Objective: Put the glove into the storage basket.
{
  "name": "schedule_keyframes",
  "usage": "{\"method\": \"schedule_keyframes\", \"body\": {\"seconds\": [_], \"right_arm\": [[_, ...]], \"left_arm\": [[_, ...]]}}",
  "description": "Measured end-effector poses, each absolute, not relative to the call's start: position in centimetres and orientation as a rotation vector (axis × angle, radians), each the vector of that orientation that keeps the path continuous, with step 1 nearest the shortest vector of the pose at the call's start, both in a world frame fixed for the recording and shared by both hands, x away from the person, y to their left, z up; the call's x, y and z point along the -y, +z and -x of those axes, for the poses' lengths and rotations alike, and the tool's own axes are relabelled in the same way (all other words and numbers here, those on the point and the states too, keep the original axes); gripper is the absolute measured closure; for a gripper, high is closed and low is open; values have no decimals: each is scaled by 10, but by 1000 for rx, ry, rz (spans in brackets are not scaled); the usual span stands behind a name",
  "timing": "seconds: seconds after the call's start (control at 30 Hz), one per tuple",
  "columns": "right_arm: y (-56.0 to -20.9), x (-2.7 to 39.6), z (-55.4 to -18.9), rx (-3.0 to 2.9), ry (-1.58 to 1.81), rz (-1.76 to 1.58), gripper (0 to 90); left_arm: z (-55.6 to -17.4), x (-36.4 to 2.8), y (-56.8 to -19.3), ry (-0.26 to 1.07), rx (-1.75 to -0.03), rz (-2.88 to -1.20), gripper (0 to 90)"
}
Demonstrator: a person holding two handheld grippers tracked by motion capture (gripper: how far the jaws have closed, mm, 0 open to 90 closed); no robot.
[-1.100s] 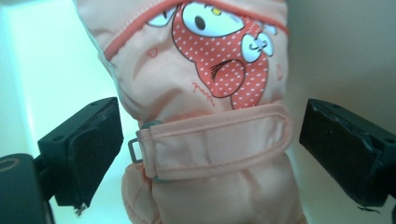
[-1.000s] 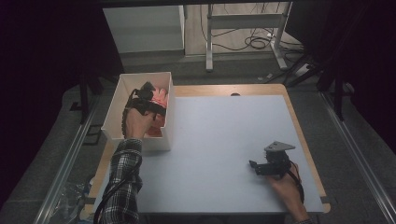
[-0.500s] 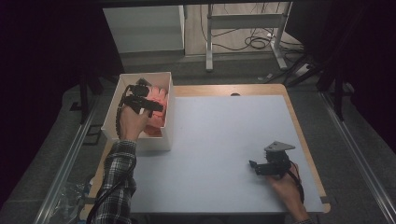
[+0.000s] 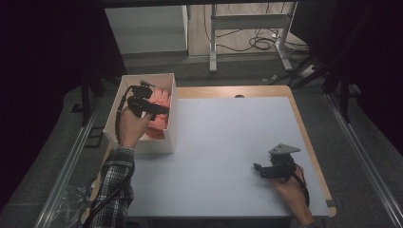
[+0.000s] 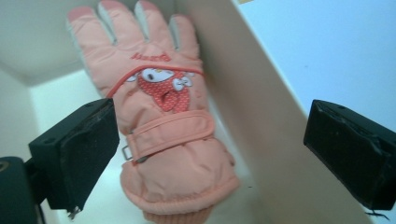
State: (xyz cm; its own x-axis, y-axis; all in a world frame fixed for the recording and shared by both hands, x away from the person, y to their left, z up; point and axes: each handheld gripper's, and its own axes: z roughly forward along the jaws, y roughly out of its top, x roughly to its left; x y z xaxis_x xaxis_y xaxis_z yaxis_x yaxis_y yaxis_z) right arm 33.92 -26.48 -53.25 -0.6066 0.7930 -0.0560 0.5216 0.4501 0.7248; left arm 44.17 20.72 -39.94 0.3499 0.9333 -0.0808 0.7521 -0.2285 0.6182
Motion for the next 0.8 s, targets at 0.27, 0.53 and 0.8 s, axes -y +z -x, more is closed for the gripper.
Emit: {"method": "schedule_keyframes", "body": {"seconds": [0.27, 0.53, 0.8], "right_arm": [[-532, 265, -339, -2318, 959, -1111, 140], [-532, 265, -339, -2318, 959, -1111, 140], [-532, 265, -339, -2317, 959, -1111, 140]], "left_arm": [[-433, -199, -391, 421, -1387, -2048, 37], [-424, -184, -386, 415, -1298, -2073, 37], [-414, -168, -381, 397, -1205, -2081, 37]]}}
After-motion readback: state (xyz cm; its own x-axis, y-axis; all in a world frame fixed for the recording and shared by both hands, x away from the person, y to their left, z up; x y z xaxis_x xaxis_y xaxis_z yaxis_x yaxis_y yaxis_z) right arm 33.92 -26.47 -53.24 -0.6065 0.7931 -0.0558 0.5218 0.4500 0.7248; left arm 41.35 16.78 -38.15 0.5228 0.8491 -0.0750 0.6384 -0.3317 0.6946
